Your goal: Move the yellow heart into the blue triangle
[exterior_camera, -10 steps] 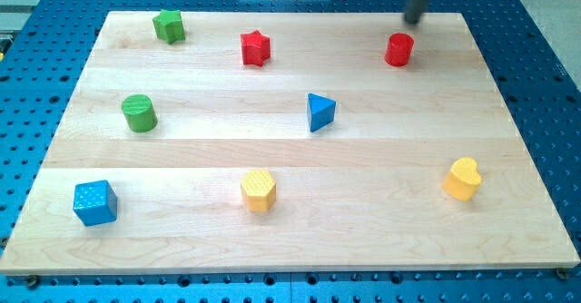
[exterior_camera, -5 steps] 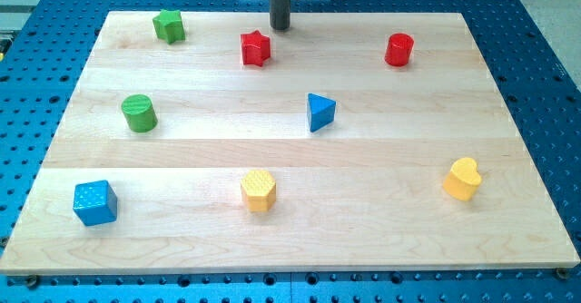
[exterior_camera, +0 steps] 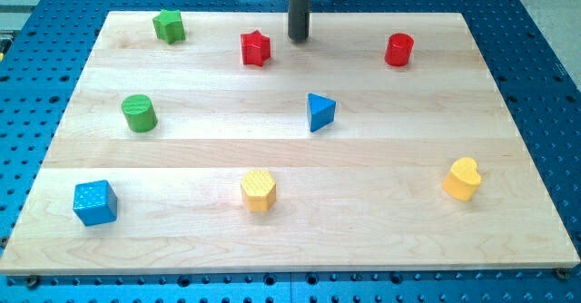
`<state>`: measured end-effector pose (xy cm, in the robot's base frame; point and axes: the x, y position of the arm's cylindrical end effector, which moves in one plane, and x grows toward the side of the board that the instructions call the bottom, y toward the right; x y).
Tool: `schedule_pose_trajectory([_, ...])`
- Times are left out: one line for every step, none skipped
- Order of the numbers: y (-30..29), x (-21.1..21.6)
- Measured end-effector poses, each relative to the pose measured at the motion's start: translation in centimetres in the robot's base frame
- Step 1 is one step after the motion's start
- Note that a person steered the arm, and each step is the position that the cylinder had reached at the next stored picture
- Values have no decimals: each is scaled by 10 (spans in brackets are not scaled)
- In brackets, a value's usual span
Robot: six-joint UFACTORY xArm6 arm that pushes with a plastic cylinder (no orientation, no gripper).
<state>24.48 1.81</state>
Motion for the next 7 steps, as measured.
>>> schedule_pose_trajectory([32, -1])
schedule_pose_trajectory([81, -15])
schedule_pose_trajectory([116, -52])
schedule_pose_trajectory([197, -35])
schedule_pose_trajectory([231, -21])
schedule_pose_trajectory([231, -21])
schedule_pose_trajectory([233, -20])
